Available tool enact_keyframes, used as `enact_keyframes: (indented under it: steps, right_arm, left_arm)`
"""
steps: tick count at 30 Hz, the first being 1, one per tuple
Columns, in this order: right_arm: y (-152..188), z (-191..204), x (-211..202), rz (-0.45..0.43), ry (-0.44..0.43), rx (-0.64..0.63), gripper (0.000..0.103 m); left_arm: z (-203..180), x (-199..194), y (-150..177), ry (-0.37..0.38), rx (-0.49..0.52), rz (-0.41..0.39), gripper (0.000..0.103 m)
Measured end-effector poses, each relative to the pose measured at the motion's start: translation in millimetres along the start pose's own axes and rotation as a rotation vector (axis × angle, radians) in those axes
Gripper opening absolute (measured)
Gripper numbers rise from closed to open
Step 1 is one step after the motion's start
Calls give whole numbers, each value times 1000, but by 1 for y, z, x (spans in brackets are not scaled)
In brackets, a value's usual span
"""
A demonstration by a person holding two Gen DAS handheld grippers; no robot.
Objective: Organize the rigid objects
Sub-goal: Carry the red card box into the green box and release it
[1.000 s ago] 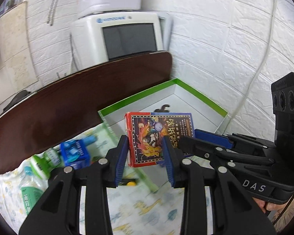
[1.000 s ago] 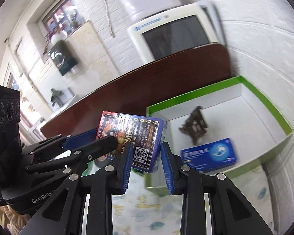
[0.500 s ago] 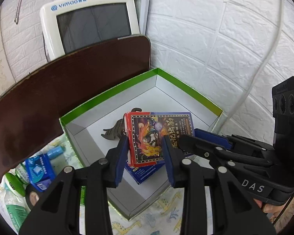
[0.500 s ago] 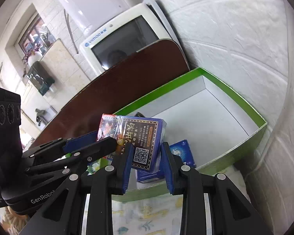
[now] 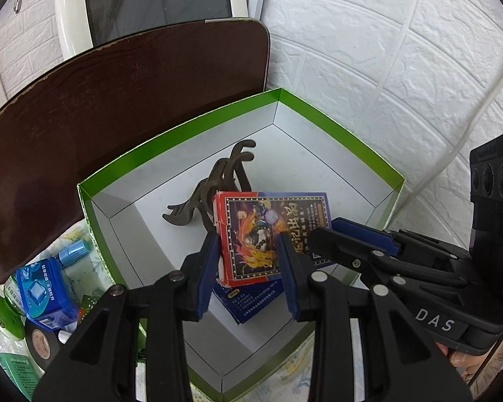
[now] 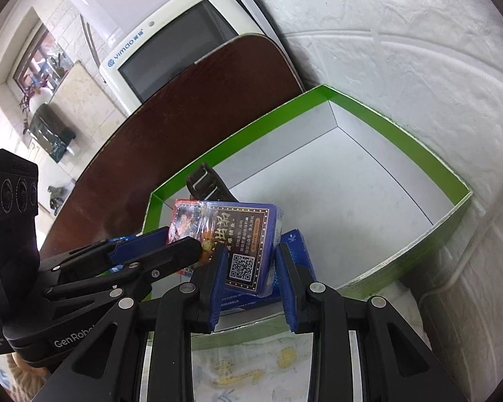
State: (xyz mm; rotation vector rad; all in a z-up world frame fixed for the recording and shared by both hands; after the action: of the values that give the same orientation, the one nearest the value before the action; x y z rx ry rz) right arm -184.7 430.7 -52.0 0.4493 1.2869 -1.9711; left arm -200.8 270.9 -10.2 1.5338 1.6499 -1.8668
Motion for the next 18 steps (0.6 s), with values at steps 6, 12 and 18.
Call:
enact_keyframes:
  steps: [6, 12, 18]
  right_arm:
    - [-5, 3, -1, -23, -7, -10, 32]
    - [-5, 6, 0, -11, 0, -18, 32]
    - [-3, 17, -2, 5, -6, -38, 32]
  left_arm:
    - [-1, 4, -4, 9, 1, -6, 25]
    - [1, 0, -1, 5, 7, -4, 26]
    - [13, -20, 7, -18, -5, -29, 28]
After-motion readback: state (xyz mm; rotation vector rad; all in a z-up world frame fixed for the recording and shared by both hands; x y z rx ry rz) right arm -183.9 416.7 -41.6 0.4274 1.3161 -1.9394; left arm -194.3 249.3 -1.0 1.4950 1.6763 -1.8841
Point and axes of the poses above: each gripper's, at about its wrist camera, not at the fingertips, and x roughly the way its jaws point, z to its left, y to its underside, the point moved 2 cm from there along x, roughly the way its jaws point, and after that the axes turned 5 degrees about -x, right-handed, at the moved point
